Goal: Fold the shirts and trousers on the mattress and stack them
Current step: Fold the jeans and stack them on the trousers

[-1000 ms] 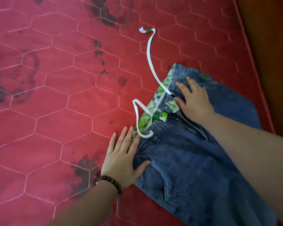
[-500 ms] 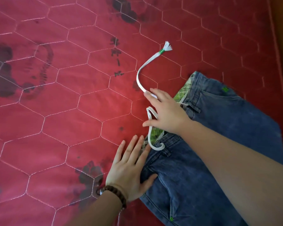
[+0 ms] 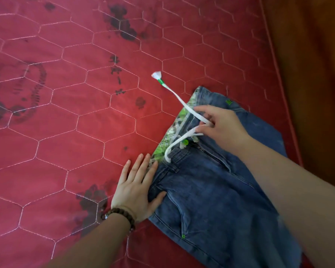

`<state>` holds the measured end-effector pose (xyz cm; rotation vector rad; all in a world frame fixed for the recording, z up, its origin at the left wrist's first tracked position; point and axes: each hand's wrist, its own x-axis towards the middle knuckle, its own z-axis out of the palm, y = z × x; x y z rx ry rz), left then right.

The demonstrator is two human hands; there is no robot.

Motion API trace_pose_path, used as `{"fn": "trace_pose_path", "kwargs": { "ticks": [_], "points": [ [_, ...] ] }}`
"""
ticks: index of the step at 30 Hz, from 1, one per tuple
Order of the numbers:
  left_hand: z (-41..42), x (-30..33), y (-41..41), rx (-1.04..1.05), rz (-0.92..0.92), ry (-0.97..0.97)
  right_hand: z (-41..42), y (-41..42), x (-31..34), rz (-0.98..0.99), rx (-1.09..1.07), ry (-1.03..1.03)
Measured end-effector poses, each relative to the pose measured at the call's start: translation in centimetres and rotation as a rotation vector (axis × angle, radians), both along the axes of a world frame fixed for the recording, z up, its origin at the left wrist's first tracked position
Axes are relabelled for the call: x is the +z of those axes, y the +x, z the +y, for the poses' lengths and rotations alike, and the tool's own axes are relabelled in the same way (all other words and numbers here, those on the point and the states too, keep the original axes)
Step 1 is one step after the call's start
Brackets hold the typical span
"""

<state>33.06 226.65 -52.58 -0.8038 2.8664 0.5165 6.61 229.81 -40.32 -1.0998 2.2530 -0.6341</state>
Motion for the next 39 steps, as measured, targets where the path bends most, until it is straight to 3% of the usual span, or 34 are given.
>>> {"fn": "trace_pose_path", "kwargs": {
  "ticks": [4,8,13,17,21,28,39],
  "points": [
    [0.0,0.2,-0.1,0.004,-0.020,-0.015,5.9,-2.5,2.8,0.200,0.066,0.213],
    [0.1,0.2,-0.2,0.008,-0.022,-0.050,11.0,-2.9,3.1,0.321,-0.060,0.279],
    [0.2,0.1,-0.2,0.011,-0.021,-0.057,15.6,-3.2,1.5,0.314,-0.450,0.277],
    [0.2,0.2,-0.2,0.010,-0.036,-0.058,16.8,-3.3,0.8,0.201,-0.522,0.333],
    [0.2,0.3,-0.2,0.004,-0.037,-0.045,14.7,-2.9,0.2,0.070,-0.424,0.273],
    [0.0,0.1,-0.3,-0.004,-0.019,-0.012,4.8,-5.8,-1.6,0.247,-0.121,0.243],
    [0.2,-1.4,0.0,0.001,0.063,-0.007,-7.5,-9.9,-6.7,0.357,0.103,0.501]
  ]
}}
